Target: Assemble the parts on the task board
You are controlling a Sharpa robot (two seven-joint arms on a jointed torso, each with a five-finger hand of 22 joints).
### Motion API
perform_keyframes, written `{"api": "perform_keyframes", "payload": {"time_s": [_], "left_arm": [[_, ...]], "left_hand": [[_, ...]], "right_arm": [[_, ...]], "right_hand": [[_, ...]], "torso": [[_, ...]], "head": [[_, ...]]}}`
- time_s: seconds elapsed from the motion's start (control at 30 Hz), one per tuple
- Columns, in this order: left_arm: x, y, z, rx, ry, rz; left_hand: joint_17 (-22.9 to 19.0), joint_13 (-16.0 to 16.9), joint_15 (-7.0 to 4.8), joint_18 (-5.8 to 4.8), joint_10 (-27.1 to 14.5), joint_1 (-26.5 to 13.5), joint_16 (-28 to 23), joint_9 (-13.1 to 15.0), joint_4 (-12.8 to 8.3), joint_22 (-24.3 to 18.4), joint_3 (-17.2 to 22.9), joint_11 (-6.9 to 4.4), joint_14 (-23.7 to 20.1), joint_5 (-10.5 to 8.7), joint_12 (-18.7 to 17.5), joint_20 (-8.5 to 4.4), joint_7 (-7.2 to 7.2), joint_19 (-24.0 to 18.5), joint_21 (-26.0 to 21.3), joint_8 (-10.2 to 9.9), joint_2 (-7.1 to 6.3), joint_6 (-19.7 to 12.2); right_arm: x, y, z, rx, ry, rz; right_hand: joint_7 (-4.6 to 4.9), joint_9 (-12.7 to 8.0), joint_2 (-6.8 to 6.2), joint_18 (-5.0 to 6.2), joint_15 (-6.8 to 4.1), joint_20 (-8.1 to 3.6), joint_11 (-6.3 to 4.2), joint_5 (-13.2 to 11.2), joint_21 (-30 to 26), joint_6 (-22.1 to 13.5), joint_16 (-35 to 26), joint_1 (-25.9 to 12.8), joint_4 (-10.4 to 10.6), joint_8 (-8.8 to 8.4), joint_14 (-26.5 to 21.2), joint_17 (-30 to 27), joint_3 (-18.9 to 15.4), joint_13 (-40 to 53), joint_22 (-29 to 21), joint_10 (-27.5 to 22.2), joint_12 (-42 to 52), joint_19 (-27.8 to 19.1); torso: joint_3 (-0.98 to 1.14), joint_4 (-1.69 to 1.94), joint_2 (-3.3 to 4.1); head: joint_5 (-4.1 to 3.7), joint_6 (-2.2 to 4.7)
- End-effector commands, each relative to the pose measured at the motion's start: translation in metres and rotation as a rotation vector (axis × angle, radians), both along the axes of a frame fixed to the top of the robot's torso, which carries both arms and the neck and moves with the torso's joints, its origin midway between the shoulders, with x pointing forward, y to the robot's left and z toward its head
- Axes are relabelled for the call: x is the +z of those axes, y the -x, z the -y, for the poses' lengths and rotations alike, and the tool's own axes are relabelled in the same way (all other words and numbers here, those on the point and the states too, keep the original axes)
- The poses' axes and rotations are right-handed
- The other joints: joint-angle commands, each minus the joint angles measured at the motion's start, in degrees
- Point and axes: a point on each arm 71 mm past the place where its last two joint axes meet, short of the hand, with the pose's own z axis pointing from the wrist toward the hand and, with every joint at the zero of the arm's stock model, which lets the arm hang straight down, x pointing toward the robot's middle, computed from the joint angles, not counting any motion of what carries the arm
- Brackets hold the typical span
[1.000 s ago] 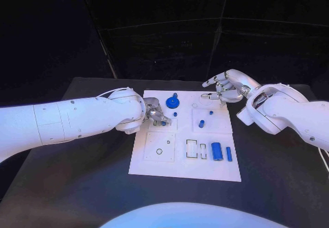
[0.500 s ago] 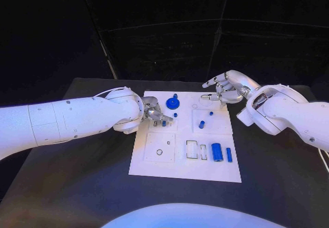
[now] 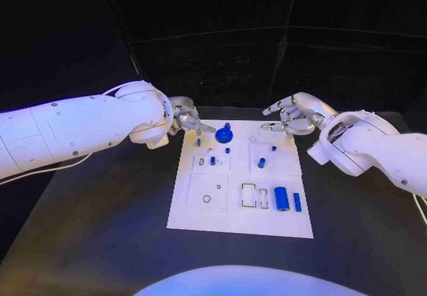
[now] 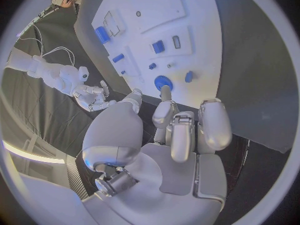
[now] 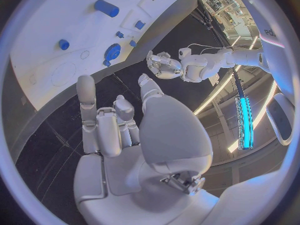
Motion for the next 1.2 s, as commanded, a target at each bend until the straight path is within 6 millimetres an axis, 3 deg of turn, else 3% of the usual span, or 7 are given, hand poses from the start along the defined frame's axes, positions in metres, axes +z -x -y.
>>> {"api": "perform_keyframes", "payload": {"time_s": [0.03,0.13,0.23,0.33,0.47,0.77,1.2], "left_arm": [[0.0,-0.009,-0.008,-0.005,-0.022,-0.073],[0.003,-0.021,-0.013,0.012,-0.024,-0.073],[0.003,-0.031,-0.015,0.024,-0.027,-0.073],[-0.001,-0.04,-0.017,0.038,-0.04,-0.077],[-0.007,-0.049,-0.02,0.054,-0.062,-0.081],[-0.023,-0.059,-0.015,0.054,-0.094,-0.122],[-0.036,-0.06,-0.005,0.025,-0.131,-0.189]], "left_hand": [[15.09,-0.46,0.53,-0.13,-0.69,1.26,0.36,-0.42,0.03,-0.34,-0.84,0.26,5.9,0.18,-0.6,0.08,0.22,-0.47,-0.41,-0.5,0.05,-0.41],[15.09,-1.19,0.79,-0.06,-1.27,2.98,0.36,-1.32,-0.15,-0.55,-1.94,0.47,5.9,0.22,-1.22,0.32,0.51,-0.61,-0.64,-1.4,0.03,-0.44],[15.09,-1.77,1.16,-0.1,-1.61,4.47,0.36,-3.14,-0.29,-0.61,-3.2,1.06,5.9,0.2,-1.66,0.7,1.27,-0.65,-0.77,-3.67,-0.17,-1.91],[15.09,-1.92,1.56,-0.06,-1.69,5.61,0.36,-4.78,-0.11,-0.67,-4.46,1.48,5.9,0.21,-1.71,1.05,1.67,-0.69,-0.88,-5.11,0.08,-1.69],[15.09,-2.02,1.78,-0.02,-1.76,6.44,0.36,-6.17,0.26,-0.64,-5.78,1.69,5.9,0.22,-1.72,1.3,1.84,-0.68,-0.93,-6.12,0.53,-1.13],[15.09,-2.14,1.85,-0.02,-1.77,6.85,0.36,-7.87,1.37,-0.41,-7.88,1.74,5.9,0.2,-1.66,1.49,1.88,-0.56,-0.86,-7.03,1.53,0.02],[15.09,-2.66,1.62,0.08,-2.06,6.51,0.36,-8.58,3.0,-0.69,-10.11,1.41,5.9,0.2,-2.01,1.36,1.44,-0.72,-1.16,-6.66,2.65,1.92]], "right_arm": [[0.001,0.0,-0.001,0.01,0.0,0.005],[0.001,0.0,-0.002,0.011,0.0,0.005],[0.001,0.0,-0.002,0.011,0.0,0.005],[0.001,0.0,-0.002,0.011,0.0,0.005],[0.001,0.0,-0.002,0.011,-0.001,0.006],[0.001,0.0,-0.004,0.015,-0.002,0.006],[0.001,0.0,-0.006,0.019,-0.002,0.005]], "right_hand": [[-0.23,-0.02,0.42,0.66,-0.05,-0.12,-0.3,0.31,-0.4,-0.09,-0.19,-0.06,0.06,0.28,2.03,-0.05,-0.38,-0.06,-0.05,0.0,-0.09,-0.02],[-0.23,-0.02,0.42,0.66,-0.05,-0.12,-0.3,0.31,-0.4,-0.09,-0.19,-0.06,0.06,0.28,2.03,-0.05,-0.38,-0.06,-0.05,0.0,-0.09,-0.02],[-0.23,-0.02,0.42,0.66,-0.05,-0.12,-0.3,0.31,-0.4,-0.09,-0.19,-0.06,0.06,0.28,2.03,-0.05,-0.38,-0.06,-0.05,0.0,-0.09,-0.02],[-0.23,-0.02,0.42,0.66,-0.05,-0.12,-0.3,0.31,-0.4,-0.09,-0.19,-0.06,0.06,0.28,2.03,-0.05,-0.38,-0.06,-0.05,0.0,-0.09,-0.02],[-0.23,-0.02,0.42,0.66,-0.05,-0.12,-0.3,0.31,-0.4,-0.09,-0.19,-0.06,0.06,0.28,2.03,-0.05,-0.38,-0.06,-0.05,0.0,-0.09,-0.02],[-0.24,-0.03,0.48,0.66,-0.06,-0.14,-0.32,0.4,-0.44,-0.09,-0.18,-0.12,0.15,0.33,2.05,0.01,-0.47,-0.12,-0.07,-0.03,-0.1,0.0],[-0.24,-0.03,0.48,0.66,-0.06,-0.14,-0.32,0.4,-0.44,-0.09,-0.18,-0.12,0.15,0.33,2.05,0.01,-0.47,-0.12,-0.07,-0.03,-0.1,0.0]], "torso": [[0.09,-0.05,-0.01],[-0.01,-0.13,0.1],[-0.13,-0.15,0.13],[0.0,-0.15,0.08],[-0.02,-0.06,0.09],[-0.02,-0.18,0.09],[0.02,-0.02,0.04]], "head": [[0.23,0.22],[0.23,0.41],[0.18,0.57],[0.32,0.51],[0.27,0.65],[0.36,0.54],[0.27,0.33]]}}
